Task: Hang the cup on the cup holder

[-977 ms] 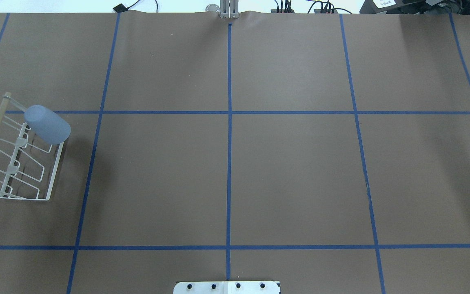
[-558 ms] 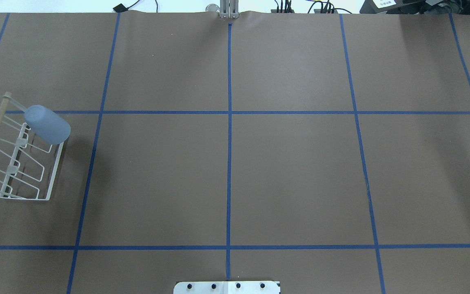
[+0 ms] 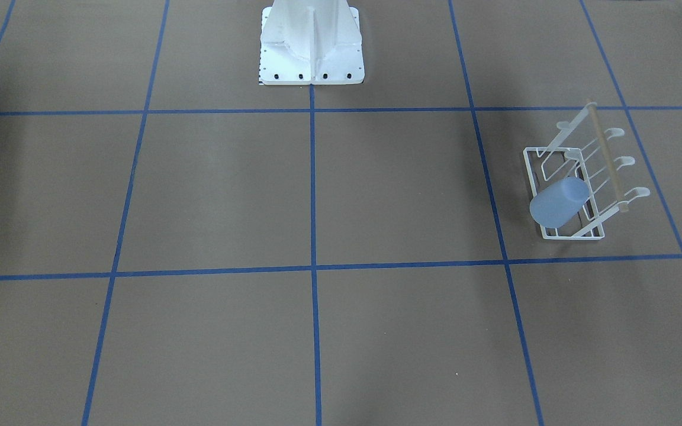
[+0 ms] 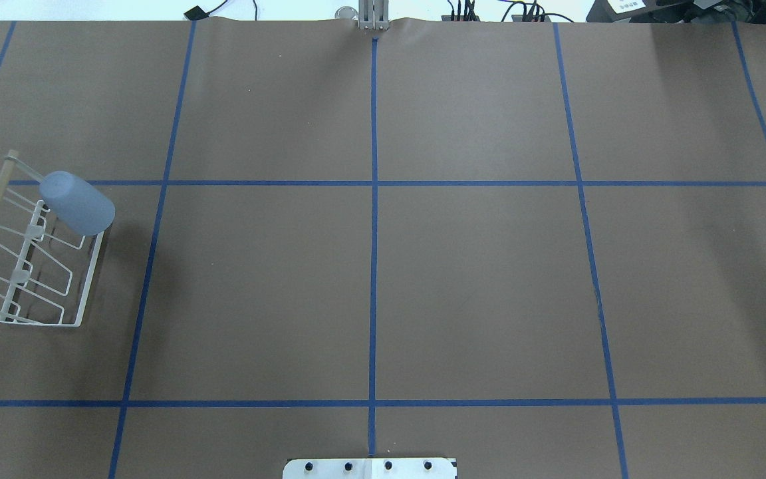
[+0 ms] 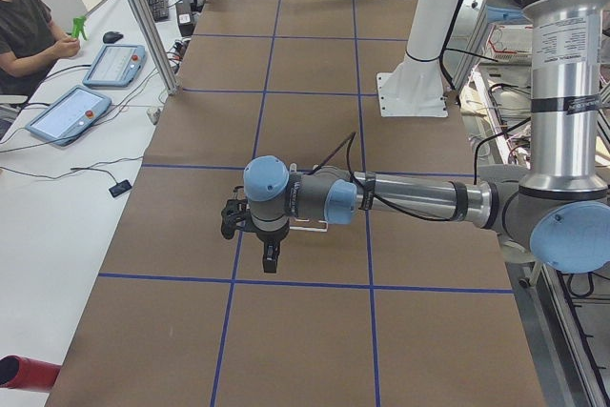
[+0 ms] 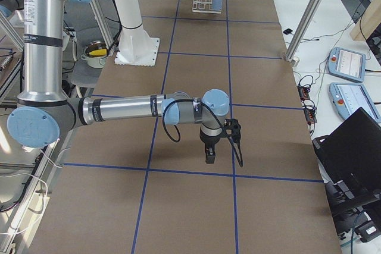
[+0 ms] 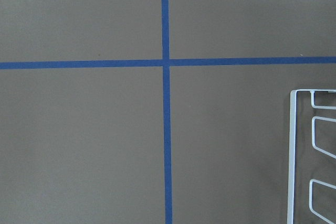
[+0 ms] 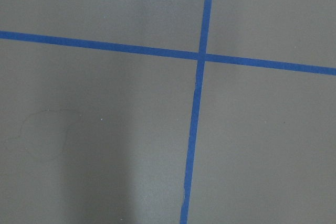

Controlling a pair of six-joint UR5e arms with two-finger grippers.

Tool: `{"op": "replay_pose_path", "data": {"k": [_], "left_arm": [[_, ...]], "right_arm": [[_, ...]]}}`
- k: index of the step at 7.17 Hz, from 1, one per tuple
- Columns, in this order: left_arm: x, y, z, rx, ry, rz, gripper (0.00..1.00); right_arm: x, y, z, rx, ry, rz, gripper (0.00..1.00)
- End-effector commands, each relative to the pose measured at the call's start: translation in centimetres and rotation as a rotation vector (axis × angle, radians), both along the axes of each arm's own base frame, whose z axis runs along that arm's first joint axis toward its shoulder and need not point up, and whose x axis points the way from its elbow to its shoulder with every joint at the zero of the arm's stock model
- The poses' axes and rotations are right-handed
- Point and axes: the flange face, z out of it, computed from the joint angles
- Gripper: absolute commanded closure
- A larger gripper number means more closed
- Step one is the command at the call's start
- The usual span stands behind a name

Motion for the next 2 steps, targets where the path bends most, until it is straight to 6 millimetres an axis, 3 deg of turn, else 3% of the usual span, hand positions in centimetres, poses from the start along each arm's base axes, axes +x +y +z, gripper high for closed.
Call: {"op": "replay_pose_path", "data": {"k": [1,2], "left_arm": [[-0.01,0.05,0.08,-0.007,-0.002,0.000,0.02],[0.01,0.05,-0.07,-0.006,0.002,0.000,0.02]], "right_arm": [[0.00,0.02,-0.03,0.000,0.000,0.000,0.00],[-0.01,-0.05,-0.10,0.002,0.000,0.000,0.00]]}}
